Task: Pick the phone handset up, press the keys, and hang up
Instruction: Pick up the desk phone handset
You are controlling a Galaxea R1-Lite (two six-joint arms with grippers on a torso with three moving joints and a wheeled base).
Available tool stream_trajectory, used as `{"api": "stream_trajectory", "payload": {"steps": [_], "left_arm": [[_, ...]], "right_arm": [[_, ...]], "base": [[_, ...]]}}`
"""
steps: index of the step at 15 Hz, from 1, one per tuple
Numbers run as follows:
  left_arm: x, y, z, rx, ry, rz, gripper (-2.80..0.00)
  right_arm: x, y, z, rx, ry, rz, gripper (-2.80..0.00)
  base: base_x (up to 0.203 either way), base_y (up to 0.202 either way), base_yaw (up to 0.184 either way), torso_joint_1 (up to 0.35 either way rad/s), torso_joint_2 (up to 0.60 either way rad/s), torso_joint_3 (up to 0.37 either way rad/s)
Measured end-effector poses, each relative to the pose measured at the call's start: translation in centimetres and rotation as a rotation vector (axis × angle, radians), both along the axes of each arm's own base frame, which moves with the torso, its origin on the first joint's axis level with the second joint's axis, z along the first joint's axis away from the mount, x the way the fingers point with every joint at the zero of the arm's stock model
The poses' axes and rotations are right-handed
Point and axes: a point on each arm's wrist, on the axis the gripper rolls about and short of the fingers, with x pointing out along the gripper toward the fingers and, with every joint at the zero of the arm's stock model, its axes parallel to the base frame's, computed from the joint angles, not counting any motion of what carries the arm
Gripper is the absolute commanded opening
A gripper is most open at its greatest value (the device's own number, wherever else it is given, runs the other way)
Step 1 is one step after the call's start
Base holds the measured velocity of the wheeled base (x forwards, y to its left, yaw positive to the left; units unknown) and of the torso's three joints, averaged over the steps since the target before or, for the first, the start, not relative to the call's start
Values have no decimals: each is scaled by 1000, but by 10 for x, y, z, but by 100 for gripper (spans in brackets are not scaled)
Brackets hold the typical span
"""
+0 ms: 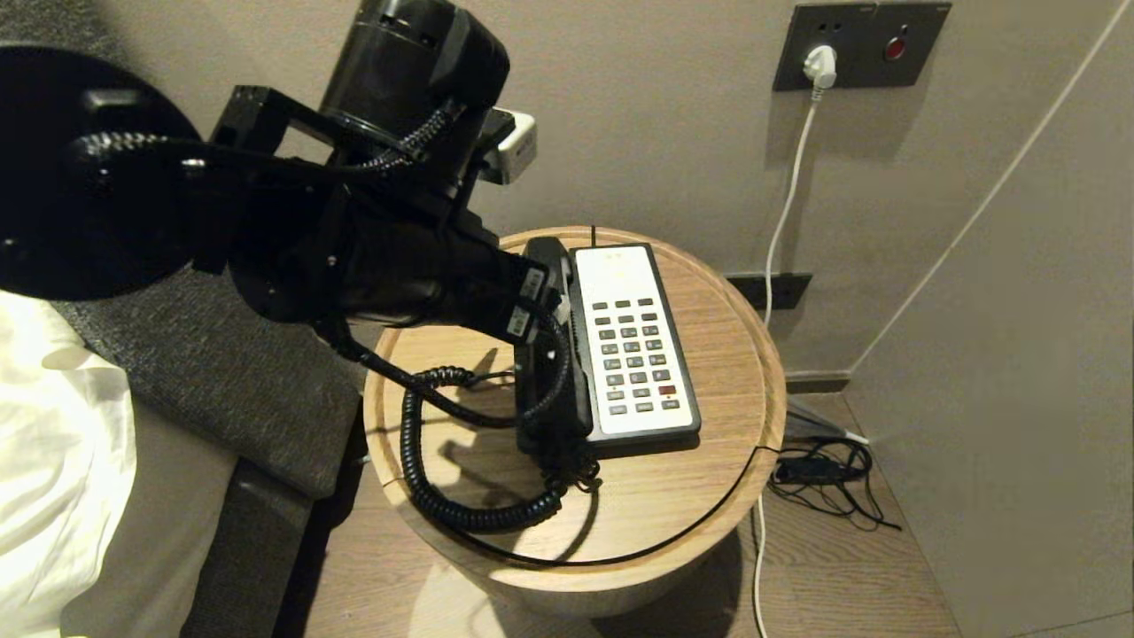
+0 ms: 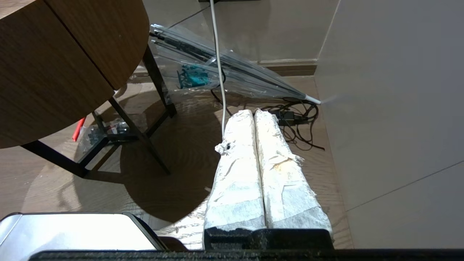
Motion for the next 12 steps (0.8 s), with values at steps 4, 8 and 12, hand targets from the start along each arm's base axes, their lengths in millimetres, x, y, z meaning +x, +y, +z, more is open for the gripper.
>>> {"api": "stream_trajectory", "payload": {"steps": [4, 8, 12], "left_arm": [[-3, -10, -3, 30, -48, 152, 0], [-12, -25, -11, -10, -6, 188, 0], [-23, -30, -8, -106, 37, 203, 0]], "right_arm": [[0, 0, 0, 0, 0, 0, -280], [0, 0, 0, 0, 0, 0, -280], [0, 0, 0, 0, 0, 0, -280]], "base": [[0, 0, 0, 0, 0, 0], [0, 0, 0, 0, 0, 0], [0, 0, 0, 0, 0, 0]]}}
